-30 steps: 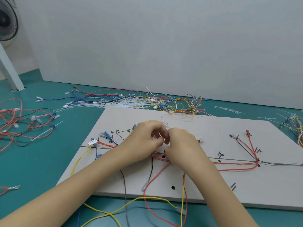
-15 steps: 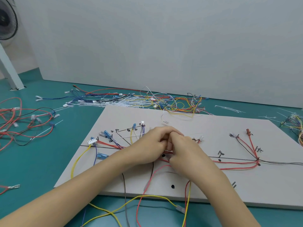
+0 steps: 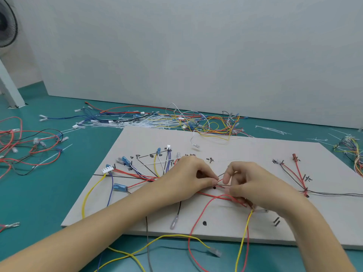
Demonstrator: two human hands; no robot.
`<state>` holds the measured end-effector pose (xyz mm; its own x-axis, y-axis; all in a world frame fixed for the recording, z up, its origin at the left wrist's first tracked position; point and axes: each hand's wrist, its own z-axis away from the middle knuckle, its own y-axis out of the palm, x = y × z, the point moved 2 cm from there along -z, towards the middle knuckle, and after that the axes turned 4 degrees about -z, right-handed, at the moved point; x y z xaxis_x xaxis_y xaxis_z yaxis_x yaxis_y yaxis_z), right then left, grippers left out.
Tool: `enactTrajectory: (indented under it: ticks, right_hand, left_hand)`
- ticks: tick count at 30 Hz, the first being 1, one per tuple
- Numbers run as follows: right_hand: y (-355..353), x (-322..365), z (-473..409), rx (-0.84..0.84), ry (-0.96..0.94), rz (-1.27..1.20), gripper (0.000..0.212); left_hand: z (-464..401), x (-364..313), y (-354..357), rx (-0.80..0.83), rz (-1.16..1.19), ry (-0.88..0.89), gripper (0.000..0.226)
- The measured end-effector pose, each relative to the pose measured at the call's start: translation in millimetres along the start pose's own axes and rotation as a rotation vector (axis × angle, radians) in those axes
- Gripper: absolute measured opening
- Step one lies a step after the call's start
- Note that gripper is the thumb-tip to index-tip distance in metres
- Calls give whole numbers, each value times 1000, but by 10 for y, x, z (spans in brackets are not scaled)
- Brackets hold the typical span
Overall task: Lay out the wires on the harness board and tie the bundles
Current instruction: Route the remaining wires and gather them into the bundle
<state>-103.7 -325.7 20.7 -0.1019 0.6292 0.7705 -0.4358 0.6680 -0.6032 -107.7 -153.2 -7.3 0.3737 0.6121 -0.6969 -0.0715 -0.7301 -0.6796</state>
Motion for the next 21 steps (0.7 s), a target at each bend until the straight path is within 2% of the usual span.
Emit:
enactTrajectory:
  ticks: [5, 8, 11, 14, 18, 21]
  right_hand:
    - [-238, -61, 37, -42, 82, -177, 9]
    - [-293, -68, 30, -63, 88, -424, 8]
    - [-244, -45, -11, -131, 59, -658, 16]
    - [-131, 23, -84, -68, 36, -798, 23]
    - [-92, 57, -215, 46, 96, -956, 30]
    - [-131, 38, -296, 104, 131, -1072, 42]
  left_hand:
    - [-72, -32, -3, 5, -21, -24, 5]
    - [-113, -60, -5, 28, -43, -40, 4]
    - [-121, -62, 1, 24, -59, -64, 3]
    - [-133, -45, 22, 43, -92, -111, 6]
    - [-147, -65, 56, 33, -266, -154, 14]
    - [-147, -55, 66, 1, -253, -184, 16]
